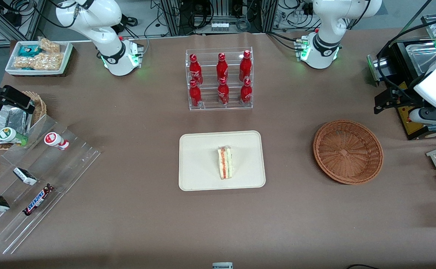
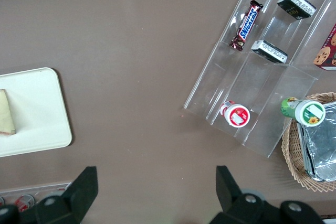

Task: Place sandwich from basket to tray

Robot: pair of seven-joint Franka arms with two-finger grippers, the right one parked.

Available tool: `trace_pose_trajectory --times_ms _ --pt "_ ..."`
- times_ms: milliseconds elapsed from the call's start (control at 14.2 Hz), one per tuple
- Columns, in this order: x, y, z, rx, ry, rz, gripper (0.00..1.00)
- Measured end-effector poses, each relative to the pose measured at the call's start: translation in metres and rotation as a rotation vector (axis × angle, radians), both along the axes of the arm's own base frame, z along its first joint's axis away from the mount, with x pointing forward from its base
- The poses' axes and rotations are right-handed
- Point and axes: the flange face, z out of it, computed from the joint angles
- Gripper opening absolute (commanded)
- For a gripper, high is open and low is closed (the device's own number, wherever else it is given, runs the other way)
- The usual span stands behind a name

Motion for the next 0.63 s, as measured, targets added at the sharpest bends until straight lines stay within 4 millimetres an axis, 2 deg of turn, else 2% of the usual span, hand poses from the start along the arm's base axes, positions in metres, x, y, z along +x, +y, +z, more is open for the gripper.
trace_pose_trajectory --times_ms 634 --pt "-0.0012 0.0010 -0.0009 0.002 0.011 0.001 1.00"
